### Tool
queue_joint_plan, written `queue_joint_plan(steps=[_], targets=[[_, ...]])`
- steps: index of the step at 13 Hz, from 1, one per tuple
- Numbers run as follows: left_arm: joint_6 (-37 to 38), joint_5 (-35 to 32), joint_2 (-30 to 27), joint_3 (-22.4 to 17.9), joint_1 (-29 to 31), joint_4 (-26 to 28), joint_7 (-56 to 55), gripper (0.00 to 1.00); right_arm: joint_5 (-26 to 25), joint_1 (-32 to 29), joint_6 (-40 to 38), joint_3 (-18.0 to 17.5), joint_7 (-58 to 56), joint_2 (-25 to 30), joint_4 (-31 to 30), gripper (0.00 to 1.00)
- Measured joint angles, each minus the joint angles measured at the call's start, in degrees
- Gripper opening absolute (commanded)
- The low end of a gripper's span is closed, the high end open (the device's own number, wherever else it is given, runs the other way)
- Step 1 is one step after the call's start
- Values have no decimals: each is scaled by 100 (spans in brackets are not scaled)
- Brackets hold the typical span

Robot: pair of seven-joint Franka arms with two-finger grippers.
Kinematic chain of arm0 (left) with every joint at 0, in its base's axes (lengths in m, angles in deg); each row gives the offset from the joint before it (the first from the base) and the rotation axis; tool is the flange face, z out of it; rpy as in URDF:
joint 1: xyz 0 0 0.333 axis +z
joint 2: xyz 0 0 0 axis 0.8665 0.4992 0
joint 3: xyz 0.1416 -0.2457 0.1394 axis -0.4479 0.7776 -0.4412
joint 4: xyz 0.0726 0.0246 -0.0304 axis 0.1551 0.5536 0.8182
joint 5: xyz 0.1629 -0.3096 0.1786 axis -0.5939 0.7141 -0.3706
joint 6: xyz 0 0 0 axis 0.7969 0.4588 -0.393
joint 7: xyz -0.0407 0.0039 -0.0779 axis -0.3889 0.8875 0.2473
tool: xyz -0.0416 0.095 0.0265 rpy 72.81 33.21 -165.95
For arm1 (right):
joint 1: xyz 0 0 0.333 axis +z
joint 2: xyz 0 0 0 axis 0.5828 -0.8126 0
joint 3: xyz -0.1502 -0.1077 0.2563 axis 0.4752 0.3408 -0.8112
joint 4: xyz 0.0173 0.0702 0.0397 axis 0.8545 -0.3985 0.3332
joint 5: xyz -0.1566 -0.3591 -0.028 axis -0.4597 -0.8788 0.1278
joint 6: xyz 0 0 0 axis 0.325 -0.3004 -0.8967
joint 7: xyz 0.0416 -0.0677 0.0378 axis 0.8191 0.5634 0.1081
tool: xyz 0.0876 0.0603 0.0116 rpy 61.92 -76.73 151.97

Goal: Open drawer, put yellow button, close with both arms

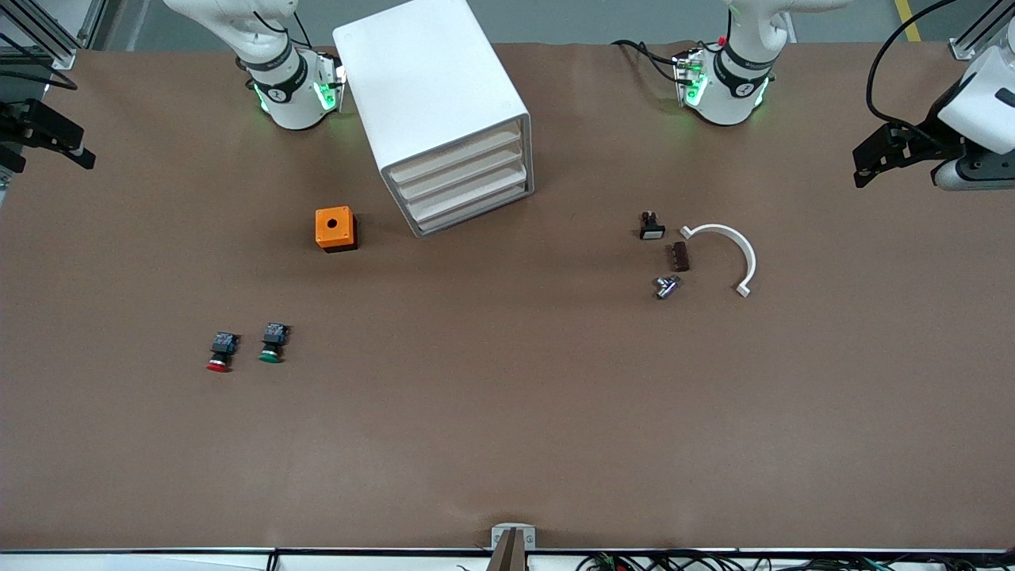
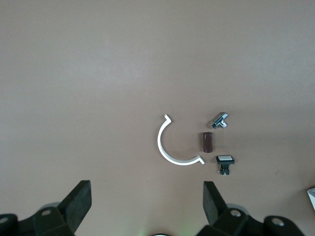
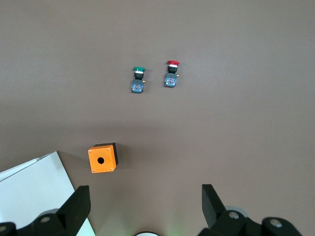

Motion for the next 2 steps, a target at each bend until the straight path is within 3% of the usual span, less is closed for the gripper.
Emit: queue_joint_plan(steps=[2], targets=[[0,26,-2,0,0,-43,-9,100,0,0,1,-2,-1,0,0,100]])
